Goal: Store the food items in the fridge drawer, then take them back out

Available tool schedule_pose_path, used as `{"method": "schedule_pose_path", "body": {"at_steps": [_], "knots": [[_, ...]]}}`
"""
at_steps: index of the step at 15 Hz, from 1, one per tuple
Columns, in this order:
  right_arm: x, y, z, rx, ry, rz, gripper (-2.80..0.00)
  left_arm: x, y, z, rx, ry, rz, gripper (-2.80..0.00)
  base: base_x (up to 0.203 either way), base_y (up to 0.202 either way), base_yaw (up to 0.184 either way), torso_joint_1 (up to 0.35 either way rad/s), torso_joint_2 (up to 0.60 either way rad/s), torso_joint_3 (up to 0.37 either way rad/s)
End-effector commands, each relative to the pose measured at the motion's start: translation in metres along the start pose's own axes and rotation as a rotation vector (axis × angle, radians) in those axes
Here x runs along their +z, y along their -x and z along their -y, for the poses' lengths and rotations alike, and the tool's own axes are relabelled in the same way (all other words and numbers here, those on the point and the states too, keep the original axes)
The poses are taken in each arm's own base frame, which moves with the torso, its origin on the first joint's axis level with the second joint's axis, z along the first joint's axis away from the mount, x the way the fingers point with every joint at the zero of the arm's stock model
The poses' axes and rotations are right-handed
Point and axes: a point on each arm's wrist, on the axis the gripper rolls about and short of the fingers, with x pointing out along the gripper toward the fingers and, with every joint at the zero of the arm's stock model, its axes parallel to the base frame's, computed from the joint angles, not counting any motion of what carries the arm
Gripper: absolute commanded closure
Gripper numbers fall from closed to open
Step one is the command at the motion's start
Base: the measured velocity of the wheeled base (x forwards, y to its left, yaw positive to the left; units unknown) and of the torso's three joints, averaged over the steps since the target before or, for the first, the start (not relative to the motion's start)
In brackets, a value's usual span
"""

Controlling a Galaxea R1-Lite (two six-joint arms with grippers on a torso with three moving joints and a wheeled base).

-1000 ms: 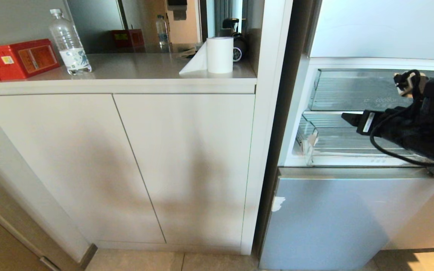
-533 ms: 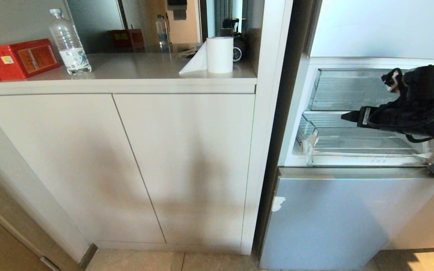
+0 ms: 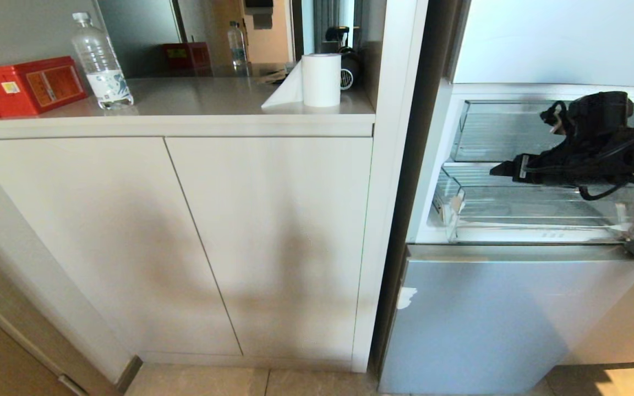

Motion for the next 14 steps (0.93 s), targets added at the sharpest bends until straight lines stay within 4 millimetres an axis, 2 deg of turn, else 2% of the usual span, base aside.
{"method": "schedule_pose_path", "body": {"at_steps": [1,3,8,14], "knots": [[0.003,-0.003,0.000,-0.006,0.000,-0.062,-2.80,0.000,0.000,0.000,0.001,0.000,-0.001,0.00,0.000,0.000,0.000,0.000,0.00,0.000],[0.007,0.002,-0.001,-0.014,0.002,-0.142,-2.80,0.000,0.000,0.000,0.001,0.000,-0.001,0.00,0.000,0.000,0.000,0.000,0.00,0.000],[-0.005,-0.022,0.002,-0.023,0.032,-0.163,-2.80,0.000,0.000,0.000,0.001,0.000,-0.001,0.00,0.000,0.000,0.000,0.000,0.00,0.000],[0.006,0.013,0.020,-0.066,0.019,-0.212,-2.80,0.000,0.000,0.000,0.001,0.000,-0.001,0.00,0.000,0.000,0.000,0.000,0.00,0.000]]}}
